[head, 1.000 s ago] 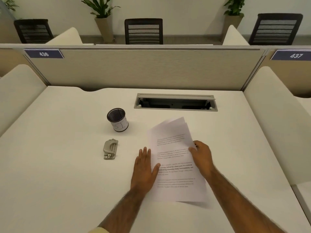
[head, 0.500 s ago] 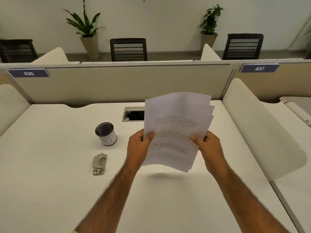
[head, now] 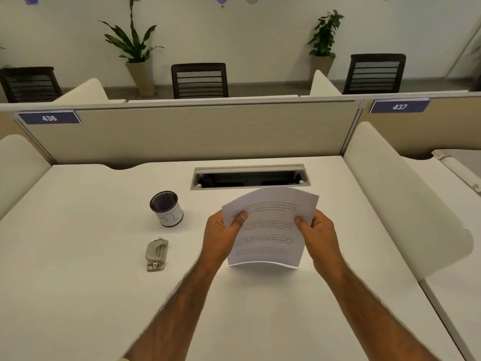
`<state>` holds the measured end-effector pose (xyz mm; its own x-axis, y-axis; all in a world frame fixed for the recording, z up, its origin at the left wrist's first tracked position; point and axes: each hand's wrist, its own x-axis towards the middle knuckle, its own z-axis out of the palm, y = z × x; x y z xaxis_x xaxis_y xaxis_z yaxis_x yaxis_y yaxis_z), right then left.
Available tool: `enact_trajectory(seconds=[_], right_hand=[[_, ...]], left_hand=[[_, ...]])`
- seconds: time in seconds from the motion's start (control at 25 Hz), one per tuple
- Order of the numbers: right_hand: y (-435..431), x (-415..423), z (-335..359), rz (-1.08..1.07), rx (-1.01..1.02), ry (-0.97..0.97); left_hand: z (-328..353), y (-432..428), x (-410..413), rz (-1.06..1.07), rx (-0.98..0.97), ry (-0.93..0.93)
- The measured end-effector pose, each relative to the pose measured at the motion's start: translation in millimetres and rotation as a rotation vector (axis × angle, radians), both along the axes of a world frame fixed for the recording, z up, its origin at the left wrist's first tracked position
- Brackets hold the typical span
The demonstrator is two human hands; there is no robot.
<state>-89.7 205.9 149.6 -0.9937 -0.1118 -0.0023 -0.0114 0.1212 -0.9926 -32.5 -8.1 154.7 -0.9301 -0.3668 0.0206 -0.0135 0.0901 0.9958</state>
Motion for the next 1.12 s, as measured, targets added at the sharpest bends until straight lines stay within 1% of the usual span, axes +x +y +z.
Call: enact_trajectory(seconds=[0.12,0.2,0.24,0.32,0.36,0.4,0.52,0.6,0.64,0.72,0.8,0.84,0.96,1.04,1.12], right_hand=[[-2,-1,-4,0.053,0.009,-0.035],[2,-3,-10,0.060,0.030,-0.063],[7,-5,-13,0.041,0.028,-0.071],[23,-8,-20,-0.031,-0.011,-0.104],[30,-8,-24,-0.063,-0.065,-0.128],[35,-5,-27,-0.075,-0.162,-0.161],[30,9,-30,0.007,-0.545,-0.301],[19,14,-24,0.077,-0.684,-0.323],[16,15,-19,0.090,-0.721,-0.314],[15,12,-8,0.056,-0.706,-0.267],[24,7,3,-0.001,-0.588,-0.192],[30,5,8,-0.021,-0.518,-0.157],[44,3,15,-0.018,-0.317,-0.097],[41,6,16,-0.011,-0.222,-0.072],[36,10,14,-0.026,-0.178,-0.048]], left_hand=[[-2,4,0,0.014,-0.012,-0.032],[1,4,0,0.057,-0.034,-0.017],[5,3,-2,0.092,-0.004,0.003],[18,-3,-7,0.171,0.166,0.056],[26,-6,-9,0.196,0.264,0.100],[34,-8,-10,0.207,0.356,0.156],[48,-3,-13,0.197,0.599,0.296],[52,10,-13,0.176,0.691,0.302],[52,15,-12,0.164,0.702,0.289],[53,6,-9,0.148,0.678,0.280],[55,-29,-6,0.117,0.646,0.254],[59,-52,-5,0.066,0.594,0.214],[58,-86,0,-0.175,0.235,-0.039],[43,-79,3,-0.256,0.142,-0.119],[26,-66,9,-0.224,0.122,-0.108]])
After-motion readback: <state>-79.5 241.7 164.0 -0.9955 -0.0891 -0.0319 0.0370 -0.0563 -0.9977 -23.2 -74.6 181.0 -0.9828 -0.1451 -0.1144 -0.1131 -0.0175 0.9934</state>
